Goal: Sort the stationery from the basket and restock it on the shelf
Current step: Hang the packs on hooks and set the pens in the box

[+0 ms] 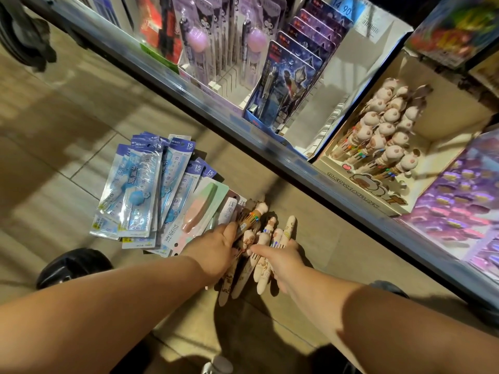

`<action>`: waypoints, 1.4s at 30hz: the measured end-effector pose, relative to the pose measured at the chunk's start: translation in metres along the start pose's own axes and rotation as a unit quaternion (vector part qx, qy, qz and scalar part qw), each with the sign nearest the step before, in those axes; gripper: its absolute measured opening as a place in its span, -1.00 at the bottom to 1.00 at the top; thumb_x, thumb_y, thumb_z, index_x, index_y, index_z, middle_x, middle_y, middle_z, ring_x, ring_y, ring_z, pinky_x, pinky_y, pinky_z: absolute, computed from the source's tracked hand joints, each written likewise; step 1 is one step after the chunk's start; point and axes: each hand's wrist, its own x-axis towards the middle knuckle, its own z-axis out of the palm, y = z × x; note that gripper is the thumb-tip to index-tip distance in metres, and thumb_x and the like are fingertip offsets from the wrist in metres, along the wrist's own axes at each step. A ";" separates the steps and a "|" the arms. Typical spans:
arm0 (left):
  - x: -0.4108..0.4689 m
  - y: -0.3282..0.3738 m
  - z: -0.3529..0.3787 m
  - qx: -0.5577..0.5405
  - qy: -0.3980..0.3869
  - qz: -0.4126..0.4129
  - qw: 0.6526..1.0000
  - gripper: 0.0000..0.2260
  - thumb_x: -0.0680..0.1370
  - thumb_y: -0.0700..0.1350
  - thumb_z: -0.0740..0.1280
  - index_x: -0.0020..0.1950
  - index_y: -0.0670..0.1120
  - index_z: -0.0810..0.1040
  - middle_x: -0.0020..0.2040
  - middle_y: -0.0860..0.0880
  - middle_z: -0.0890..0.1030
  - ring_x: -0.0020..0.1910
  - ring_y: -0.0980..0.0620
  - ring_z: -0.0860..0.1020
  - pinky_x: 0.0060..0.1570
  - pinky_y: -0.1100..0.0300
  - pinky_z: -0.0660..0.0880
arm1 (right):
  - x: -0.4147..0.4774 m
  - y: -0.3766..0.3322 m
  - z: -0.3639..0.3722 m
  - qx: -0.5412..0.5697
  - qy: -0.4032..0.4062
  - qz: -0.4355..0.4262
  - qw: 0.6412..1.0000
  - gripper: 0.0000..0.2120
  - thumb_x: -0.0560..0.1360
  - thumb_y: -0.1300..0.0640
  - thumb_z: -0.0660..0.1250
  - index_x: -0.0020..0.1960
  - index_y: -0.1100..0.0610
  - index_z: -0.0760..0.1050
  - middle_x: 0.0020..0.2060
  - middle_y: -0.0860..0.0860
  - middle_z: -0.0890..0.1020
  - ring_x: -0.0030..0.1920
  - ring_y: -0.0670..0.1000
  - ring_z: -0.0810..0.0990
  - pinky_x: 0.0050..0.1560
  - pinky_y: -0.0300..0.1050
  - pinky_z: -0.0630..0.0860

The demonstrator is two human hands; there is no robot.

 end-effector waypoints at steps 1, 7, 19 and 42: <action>0.000 0.000 0.001 0.013 0.004 0.000 1.000 -0.52 0.68 -0.02 0.08 0.56 -0.07 0.02 0.48 -0.12 0.27 0.30 -0.13 0.44 0.23 0.03 0.45 | -0.001 -0.001 -0.002 -0.005 0.007 -0.006 1.000 -0.07 0.10 0.13 0.65 0.35 0.03 0.25 0.04 0.11 0.62 -0.02 0.15 0.64 -0.12 0.05 0.61; 0.003 0.001 0.005 0.073 0.030 0.012 0.997 -0.55 0.67 0.03 0.11 0.51 -0.08 0.10 0.39 -0.11 0.36 0.21 -0.13 0.49 0.15 0.02 0.49 | 0.005 -0.005 -0.014 -0.060 0.048 -0.041 0.996 -0.22 0.20 0.09 0.60 0.32 0.05 0.29 0.02 0.11 0.60 -0.02 0.15 0.62 -0.08 0.06 0.60; 0.010 -0.001 0.013 0.042 -0.002 0.022 0.999 -0.74 0.65 -0.06 0.16 0.32 -0.06 0.24 0.11 -0.11 0.51 -0.01 -0.12 0.54 0.02 -0.03 0.55 | 0.005 -0.007 -0.023 -0.051 0.026 -0.057 0.997 -0.10 0.14 0.07 0.65 0.37 0.03 0.28 0.11 0.07 0.60 0.10 0.13 0.60 0.13 0.16 0.56; 0.011 0.018 -0.015 -0.306 0.015 0.091 0.948 -0.66 0.59 0.15 0.23 0.25 -0.02 0.37 0.05 0.02 0.50 0.04 0.04 0.49 0.06 0.19 0.41 | -0.052 -0.076 -0.028 -0.005 -0.086 -0.200 0.976 -0.20 0.06 0.01 0.62 0.24 -0.01 0.38 0.06 0.07 0.65 0.05 0.10 0.66 0.13 0.18 0.57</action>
